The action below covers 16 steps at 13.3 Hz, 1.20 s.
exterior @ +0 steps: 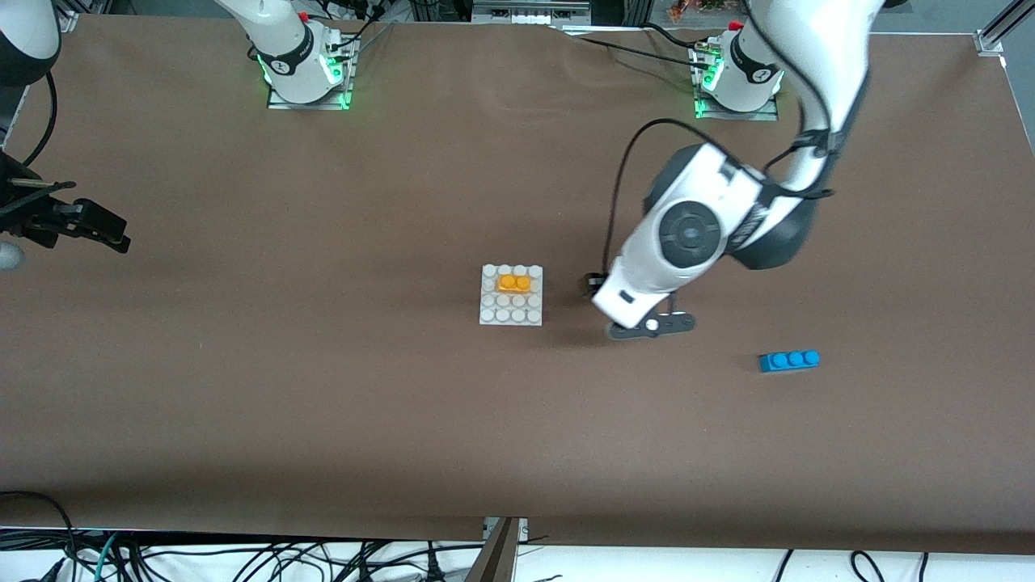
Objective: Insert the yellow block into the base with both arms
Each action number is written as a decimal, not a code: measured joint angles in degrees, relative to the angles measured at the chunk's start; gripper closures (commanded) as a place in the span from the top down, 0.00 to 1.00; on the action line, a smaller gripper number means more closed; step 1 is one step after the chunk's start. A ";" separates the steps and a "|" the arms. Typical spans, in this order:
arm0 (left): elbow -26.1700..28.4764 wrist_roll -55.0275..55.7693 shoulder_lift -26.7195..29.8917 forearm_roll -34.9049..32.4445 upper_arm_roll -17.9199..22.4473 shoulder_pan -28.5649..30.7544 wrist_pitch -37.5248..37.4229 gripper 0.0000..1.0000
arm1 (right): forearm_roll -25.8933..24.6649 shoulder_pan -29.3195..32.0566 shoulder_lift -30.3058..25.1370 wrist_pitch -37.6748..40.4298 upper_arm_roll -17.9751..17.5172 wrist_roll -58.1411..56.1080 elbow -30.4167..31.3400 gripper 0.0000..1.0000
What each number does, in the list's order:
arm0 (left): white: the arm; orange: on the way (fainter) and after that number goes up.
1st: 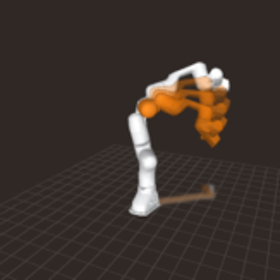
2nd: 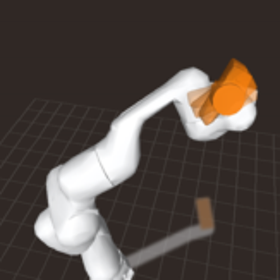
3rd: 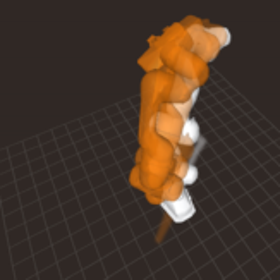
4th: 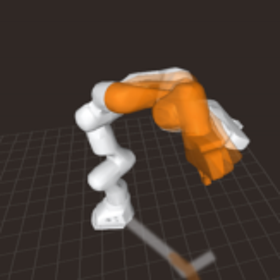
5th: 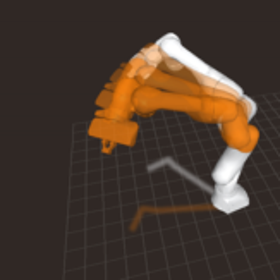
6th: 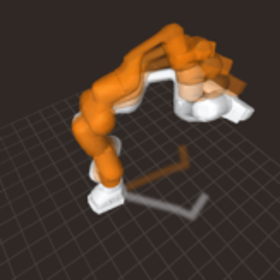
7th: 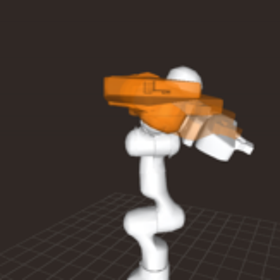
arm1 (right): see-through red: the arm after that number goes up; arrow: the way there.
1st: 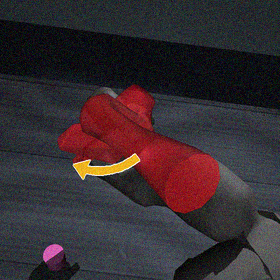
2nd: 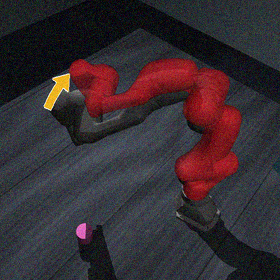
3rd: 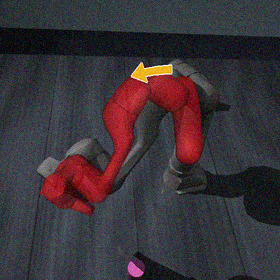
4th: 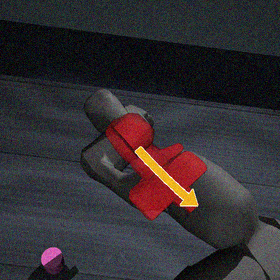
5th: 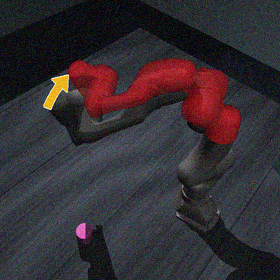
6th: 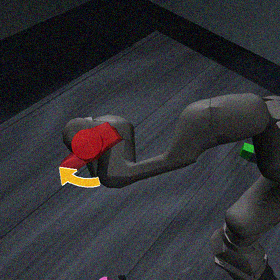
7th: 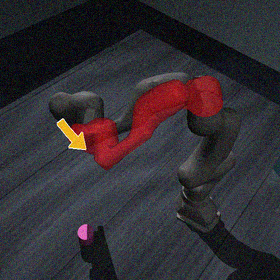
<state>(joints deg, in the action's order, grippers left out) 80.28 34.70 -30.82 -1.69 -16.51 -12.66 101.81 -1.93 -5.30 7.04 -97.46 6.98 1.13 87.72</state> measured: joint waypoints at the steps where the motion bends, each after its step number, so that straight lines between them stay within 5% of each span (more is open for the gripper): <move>1: 0.05 -2.49 2.22 0.00 0.01 1.51 -3.00 1.00 | 0.00 0.00 0.00 0.00 0.00 0.00 0.00 1.00; 8: 3.76 -15.44 20.77 0.00 0.13 11.71 -19.53 1.00 | 0.00 0.00 0.01 -0.01 0.00 0.00 -0.02 1.00; 16: 15.36 -21.65 25.09 1.13 0.26 21.67 -14.31 1.00 | 0.00 0.00 0.02 -0.01 0.00 0.00 -0.02 1.00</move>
<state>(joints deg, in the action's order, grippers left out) 95.64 13.05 -5.73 -0.56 -16.25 9.02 87.50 -1.93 -5.30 7.06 -97.47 6.98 1.13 87.71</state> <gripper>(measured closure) 0.000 0.000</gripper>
